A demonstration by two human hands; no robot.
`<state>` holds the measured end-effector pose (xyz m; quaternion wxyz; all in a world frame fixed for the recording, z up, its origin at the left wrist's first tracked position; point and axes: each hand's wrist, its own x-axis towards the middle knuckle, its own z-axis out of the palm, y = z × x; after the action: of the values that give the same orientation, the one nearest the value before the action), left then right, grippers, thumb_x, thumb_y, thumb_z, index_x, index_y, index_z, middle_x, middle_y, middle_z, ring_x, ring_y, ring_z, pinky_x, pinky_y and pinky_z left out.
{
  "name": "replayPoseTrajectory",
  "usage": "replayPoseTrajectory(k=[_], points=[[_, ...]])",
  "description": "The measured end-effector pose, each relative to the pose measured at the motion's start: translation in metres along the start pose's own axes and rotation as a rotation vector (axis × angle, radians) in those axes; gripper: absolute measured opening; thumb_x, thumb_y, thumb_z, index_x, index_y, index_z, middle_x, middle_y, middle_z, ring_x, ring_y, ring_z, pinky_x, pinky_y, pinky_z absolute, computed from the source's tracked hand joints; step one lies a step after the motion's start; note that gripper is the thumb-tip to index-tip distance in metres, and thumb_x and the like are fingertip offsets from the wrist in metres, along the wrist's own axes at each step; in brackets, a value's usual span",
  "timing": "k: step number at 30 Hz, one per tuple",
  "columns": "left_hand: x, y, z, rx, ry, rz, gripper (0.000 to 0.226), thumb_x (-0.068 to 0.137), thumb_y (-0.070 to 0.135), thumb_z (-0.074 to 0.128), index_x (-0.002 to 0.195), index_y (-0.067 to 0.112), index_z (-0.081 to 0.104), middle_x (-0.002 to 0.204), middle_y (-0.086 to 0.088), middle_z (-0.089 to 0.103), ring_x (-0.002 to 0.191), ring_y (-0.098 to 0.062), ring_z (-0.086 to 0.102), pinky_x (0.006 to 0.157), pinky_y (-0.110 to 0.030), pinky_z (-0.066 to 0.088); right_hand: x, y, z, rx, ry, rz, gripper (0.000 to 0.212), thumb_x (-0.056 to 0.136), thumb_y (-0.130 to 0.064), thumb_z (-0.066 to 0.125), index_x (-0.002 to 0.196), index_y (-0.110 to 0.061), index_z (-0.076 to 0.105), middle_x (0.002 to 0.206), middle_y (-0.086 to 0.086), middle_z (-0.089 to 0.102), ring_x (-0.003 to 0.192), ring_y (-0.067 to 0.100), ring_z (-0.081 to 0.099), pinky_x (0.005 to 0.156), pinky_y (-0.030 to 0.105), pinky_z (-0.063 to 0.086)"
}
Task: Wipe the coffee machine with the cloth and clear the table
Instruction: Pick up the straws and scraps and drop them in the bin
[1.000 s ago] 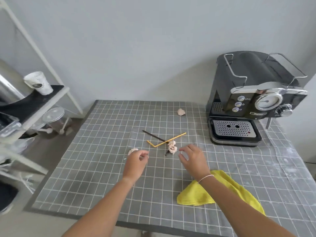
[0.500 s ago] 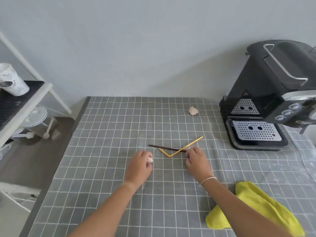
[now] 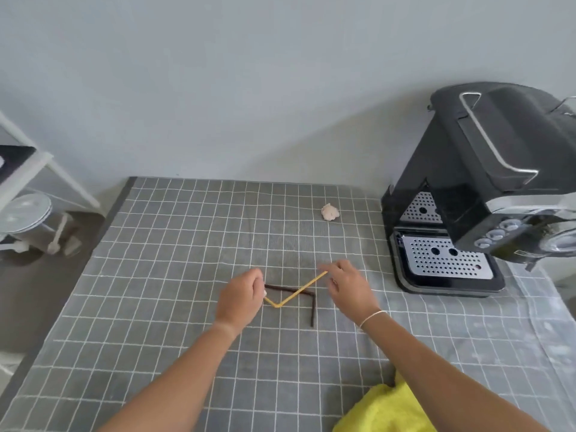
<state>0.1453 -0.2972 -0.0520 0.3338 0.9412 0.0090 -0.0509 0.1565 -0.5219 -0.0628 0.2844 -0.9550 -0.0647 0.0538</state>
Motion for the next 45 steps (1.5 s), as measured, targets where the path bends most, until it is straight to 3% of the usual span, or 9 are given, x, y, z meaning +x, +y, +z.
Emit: replayPoseTrajectory(k=[4, 8, 13, 16, 22, 29, 35, 41, 45], points=[[0.013, 0.003, -0.008, 0.116, -0.11, 0.058, 0.017, 0.1, 0.028, 0.048, 0.101, 0.017, 0.062, 0.08, 0.01, 0.064, 0.066, -0.003, 0.057, 0.05, -0.01, 0.033, 0.014, 0.008, 0.002, -0.081, -0.086, -0.074, 0.028, 0.093, -0.02, 0.045, 0.118, -0.019, 0.059, 0.11, 0.006, 0.052, 0.101, 0.02, 0.053, 0.076, 0.026, 0.045], [0.014, -0.005, -0.006, 0.213, -0.253, 0.075, 0.026, 0.093, 0.035, 0.059, 0.113, 0.019, 0.064, 0.111, 0.004, 0.065, 0.094, -0.014, 0.059, 0.072, -0.022, 0.038, 0.014, 0.016, 0.001, -0.112, -0.128, -0.131, 0.021, 0.092, -0.021, 0.048, 0.104, -0.012, 0.062, 0.109, 0.007, 0.051, 0.101, 0.023, 0.053, 0.079, 0.03, 0.049], [0.031, -0.018, -0.004, 0.143, -0.271, 0.059, 0.019, 0.091, 0.033, 0.063, 0.097, 0.015, 0.068, 0.096, 0.003, 0.055, 0.085, -0.018, 0.057, 0.071, -0.025, 0.044, 0.028, 0.031, -0.017, -0.137, -0.045, -0.189, 0.022, 0.094, -0.022, 0.044, 0.106, -0.009, 0.058, 0.11, 0.003, 0.051, 0.092, 0.017, 0.054, 0.078, 0.024, 0.051], [0.046, -0.021, -0.005, 0.12, -0.26, 0.05, 0.019, 0.091, 0.03, 0.065, 0.102, 0.015, 0.069, 0.091, 0.013, 0.046, 0.084, -0.012, 0.052, 0.067, -0.011, 0.034, 0.051, 0.045, -0.03, -0.091, 0.08, -0.106, 0.018, 0.093, -0.016, 0.045, 0.1, -0.005, 0.058, 0.1, 0.008, 0.057, 0.082, 0.02, 0.053, 0.074, 0.037, 0.054], [0.043, -0.024, -0.007, 0.186, -0.268, 0.148, 0.019, 0.092, 0.031, 0.062, 0.105, 0.018, 0.067, 0.1, 0.013, 0.049, 0.086, -0.008, 0.053, 0.066, -0.007, 0.032, 0.085, 0.038, -0.043, 0.058, 0.184, 0.075, 0.017, 0.094, -0.017, 0.043, 0.102, -0.007, 0.055, 0.102, 0.01, 0.057, 0.078, 0.024, 0.058, 0.072, 0.041, 0.053], [0.045, -0.033, -0.005, 0.26, -0.256, 0.256, 0.018, 0.094, 0.032, 0.058, 0.099, 0.016, 0.065, 0.105, 0.006, 0.059, 0.082, -0.009, 0.059, 0.072, -0.019, 0.049, 0.131, 0.023, -0.031, 0.071, 0.076, 0.208, 0.031, 0.092, -0.023, 0.047, 0.122, -0.014, 0.048, 0.122, 0.012, 0.055, 0.096, 0.035, 0.06, 0.078, 0.043, 0.05], [0.045, -0.032, -0.009, 0.249, -0.247, 0.26, 0.018, 0.097, 0.026, 0.056, 0.102, 0.011, 0.064, 0.1, 0.003, 0.06, 0.06, 0.009, 0.037, 0.059, -0.006, 0.032, 0.151, 0.02, -0.019, 0.001, -0.075, 0.295, 0.036, 0.086, -0.033, 0.057, 0.111, -0.008, 0.051, 0.108, 0.016, 0.059, 0.093, 0.035, 0.059, 0.075, 0.041, 0.05], [0.044, -0.022, -0.016, 0.178, -0.227, 0.19, 0.013, 0.097, 0.027, 0.055, 0.099, 0.016, 0.061, 0.093, 0.007, 0.062, 0.082, -0.012, 0.056, 0.071, -0.022, 0.044, 0.122, 0.003, -0.038, 0.1, -0.024, 0.317, 0.019, 0.088, -0.025, 0.055, 0.1, -0.011, 0.055, 0.087, 0.007, 0.059, 0.071, 0.023, 0.053, 0.058, 0.029, 0.038], [0.04, -0.003, -0.017, 0.146, -0.218, 0.191, 0.017, 0.097, 0.028, 0.054, 0.108, 0.018, 0.063, 0.098, 0.011, 0.061, 0.088, -0.014, 0.06, 0.077, -0.028, 0.05, 0.075, -0.007, -0.055, 0.239, 0.036, 0.376, 0.019, 0.09, -0.027, 0.048, 0.089, -0.011, 0.058, 0.08, 0.009, 0.061, 0.071, 0.026, 0.056, 0.061, 0.028, 0.04]])
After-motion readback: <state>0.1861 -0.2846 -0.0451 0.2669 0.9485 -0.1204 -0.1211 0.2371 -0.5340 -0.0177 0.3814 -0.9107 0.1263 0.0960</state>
